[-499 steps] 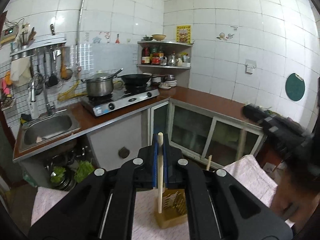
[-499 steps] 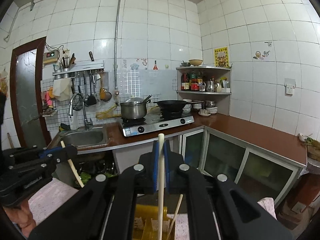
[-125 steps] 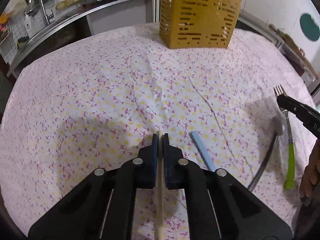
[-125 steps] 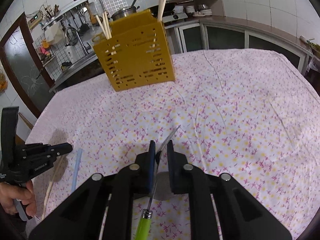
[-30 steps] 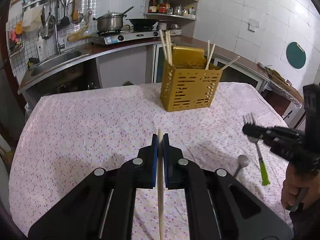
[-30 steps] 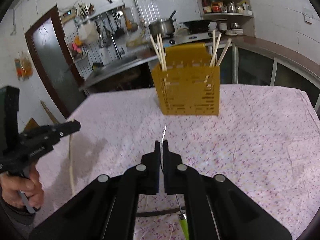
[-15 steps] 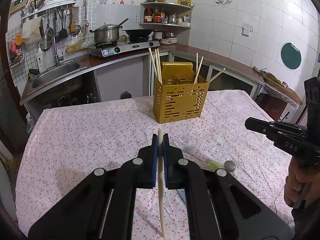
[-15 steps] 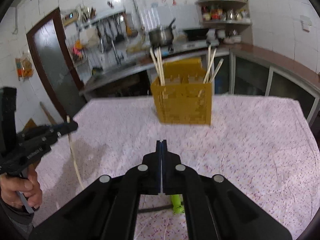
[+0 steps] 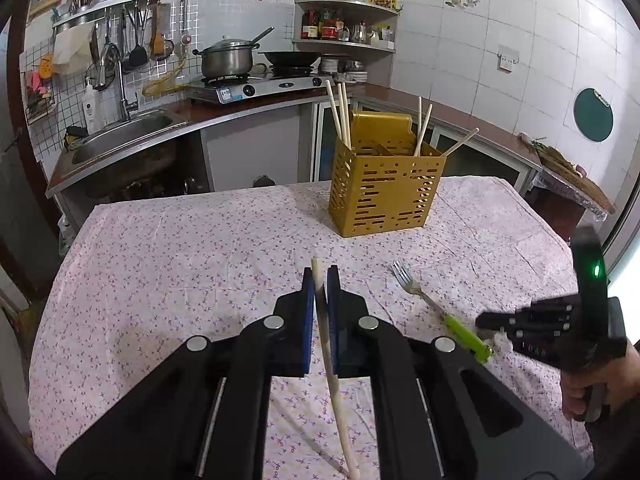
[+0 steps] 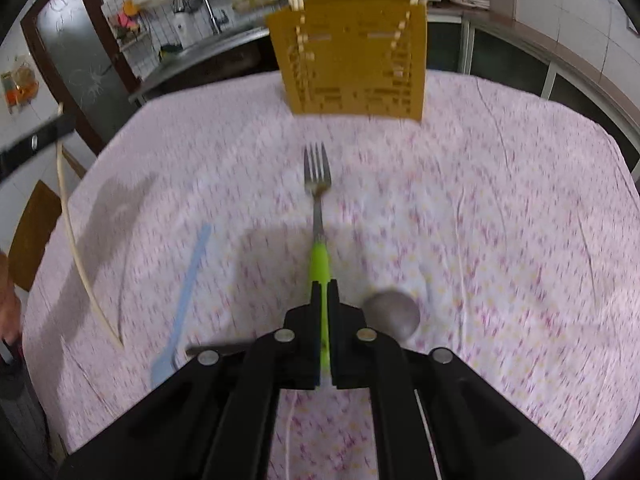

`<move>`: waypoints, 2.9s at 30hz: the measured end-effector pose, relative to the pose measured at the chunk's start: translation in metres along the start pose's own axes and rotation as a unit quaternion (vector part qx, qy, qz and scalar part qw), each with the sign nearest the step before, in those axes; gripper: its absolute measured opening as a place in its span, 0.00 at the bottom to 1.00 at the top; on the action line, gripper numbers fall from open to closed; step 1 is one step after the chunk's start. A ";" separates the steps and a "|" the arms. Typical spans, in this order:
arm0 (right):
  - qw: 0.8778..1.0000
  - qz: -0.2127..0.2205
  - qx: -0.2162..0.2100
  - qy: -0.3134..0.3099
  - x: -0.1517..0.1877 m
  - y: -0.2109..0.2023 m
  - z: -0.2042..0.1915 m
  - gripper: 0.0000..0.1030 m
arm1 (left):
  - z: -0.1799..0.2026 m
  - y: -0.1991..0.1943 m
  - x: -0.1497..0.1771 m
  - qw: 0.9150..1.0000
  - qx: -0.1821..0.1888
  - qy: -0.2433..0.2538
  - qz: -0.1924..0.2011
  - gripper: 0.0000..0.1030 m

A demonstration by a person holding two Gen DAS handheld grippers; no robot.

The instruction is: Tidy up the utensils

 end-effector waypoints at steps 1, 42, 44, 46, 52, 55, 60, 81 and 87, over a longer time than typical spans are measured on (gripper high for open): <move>1.000 -0.002 0.000 -0.004 0.005 0.000 -0.002 0.05 | -0.001 0.001 0.000 1.000 0.000 -0.001 0.000 0.05; 0.996 0.075 0.044 0.008 -0.086 0.034 -0.014 0.23 | 0.011 0.006 0.003 1.000 0.014 0.003 -0.004 0.04; 0.994 0.100 0.040 0.021 -0.088 0.014 -0.009 0.23 | 0.012 0.004 0.002 1.000 0.015 0.004 -0.003 0.04; 0.991 0.126 0.033 0.032 -0.092 -0.008 -0.004 0.23 | 0.013 0.001 0.001 1.000 0.014 0.003 0.000 0.04; 0.983 0.179 0.026 0.041 -0.100 -0.052 0.005 0.22 | 0.019 -0.003 -0.001 1.000 0.013 0.010 0.004 0.04; 0.979 0.196 0.024 0.044 -0.102 -0.067 0.006 0.21 | 0.021 -0.003 0.001 1.000 0.013 0.012 0.004 0.04; 0.977 0.209 0.023 0.047 -0.101 -0.075 0.008 0.02 | 0.023 -0.005 0.002 1.000 0.014 0.014 0.006 0.04; 0.962 0.269 0.005 0.040 -0.114 -0.131 0.005 0.01 | 0.030 -0.025 -0.022 0.999 0.012 0.025 0.033 0.04; 0.959 0.281 0.006 0.046 -0.130 -0.150 0.012 0.01 | 0.036 -0.033 -0.043 0.998 0.012 0.032 0.043 0.04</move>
Point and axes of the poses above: each gripper's, at about its wrist camera, not at the fingertips, and y roughly the way its jaws point, z to its right, x to its underside, the point moved 9 cm from there along y, roughly the way its jaws point, and after that the axes turned 11 degrees about x, right-handed, at the moved point
